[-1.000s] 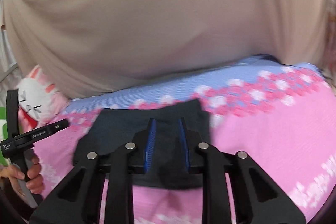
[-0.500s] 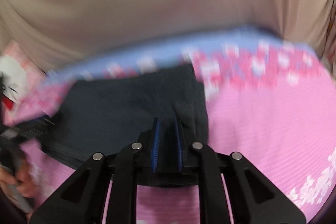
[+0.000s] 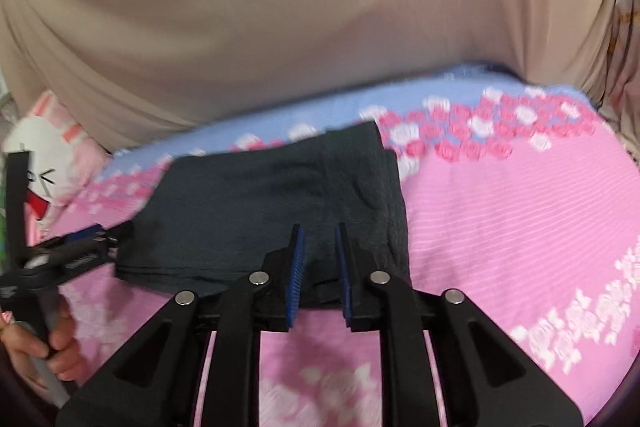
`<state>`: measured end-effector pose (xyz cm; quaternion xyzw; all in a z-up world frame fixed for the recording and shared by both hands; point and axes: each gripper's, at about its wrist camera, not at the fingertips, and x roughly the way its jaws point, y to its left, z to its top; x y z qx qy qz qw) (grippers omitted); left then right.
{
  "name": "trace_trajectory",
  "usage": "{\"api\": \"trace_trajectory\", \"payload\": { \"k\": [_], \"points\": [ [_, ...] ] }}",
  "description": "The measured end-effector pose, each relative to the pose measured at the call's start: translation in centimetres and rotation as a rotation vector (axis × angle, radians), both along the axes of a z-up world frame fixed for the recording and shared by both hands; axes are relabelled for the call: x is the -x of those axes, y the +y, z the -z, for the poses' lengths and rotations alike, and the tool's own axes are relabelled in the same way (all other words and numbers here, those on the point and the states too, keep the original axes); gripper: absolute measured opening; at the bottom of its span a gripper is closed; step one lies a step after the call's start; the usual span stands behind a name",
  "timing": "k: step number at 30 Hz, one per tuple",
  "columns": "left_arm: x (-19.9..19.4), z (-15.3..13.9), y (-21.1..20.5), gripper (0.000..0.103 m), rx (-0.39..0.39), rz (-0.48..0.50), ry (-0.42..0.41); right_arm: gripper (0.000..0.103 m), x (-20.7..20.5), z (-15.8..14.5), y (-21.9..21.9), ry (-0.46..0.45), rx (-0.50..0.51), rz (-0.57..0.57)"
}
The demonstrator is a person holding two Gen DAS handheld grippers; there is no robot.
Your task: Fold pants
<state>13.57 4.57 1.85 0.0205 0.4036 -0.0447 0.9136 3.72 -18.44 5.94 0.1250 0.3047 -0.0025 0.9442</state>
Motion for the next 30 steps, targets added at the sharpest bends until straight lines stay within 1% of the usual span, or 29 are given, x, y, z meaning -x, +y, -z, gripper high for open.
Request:
{"api": "trace_trajectory", "payload": {
  "k": [2,5,7,8,12,15,21,24,26,29,30],
  "points": [
    [1.2,-0.6,0.4,0.067,0.009,-0.003,-0.012,0.016,1.6,-0.6,0.4,-0.013,0.005,-0.001],
    [3.4,-1.2,0.8,0.067,0.017,-0.008,-0.034,0.018,3.4,-0.1,0.5,-0.017,0.011,0.010],
    [5.0,-1.5,0.9,0.068,0.029,-0.006,-0.048,0.029,5.0,0.4,0.6,-0.022,0.004,0.021],
    [5.7,-1.6,1.0,0.069,0.035,-0.003,-0.054,0.031,5.9,0.7,0.7,-0.027,-0.003,0.023],
    [8.9,-1.8,1.5,0.070,0.067,-0.001,-0.104,0.031,8.0,1.4,1.0,-0.034,0.014,0.028],
    [10.9,-1.6,1.5,0.070,0.068,0.008,-0.142,0.031,9.0,1.8,1.2,-0.035,0.016,0.030],
    [12.1,-0.9,1.5,0.070,0.076,0.035,-0.139,0.031,10.2,2.5,1.7,-0.024,0.028,0.045],
    [12.9,-0.4,1.8,0.075,0.095,0.030,-0.168,0.038,10.7,3.0,1.8,-0.019,0.038,0.060],
    [13.2,0.2,2.0,0.075,0.097,0.016,-0.190,0.039,10.9,3.8,1.9,-0.004,0.042,0.071],
    [13.4,1.6,2.0,0.075,0.091,-0.002,-0.199,0.040,11.1,5.1,2.4,0.013,0.048,0.080],
    [13.5,2.0,2.0,0.075,0.091,-0.004,-0.196,0.044,11.0,5.3,2.6,0.027,0.054,0.079]
  ]
}}
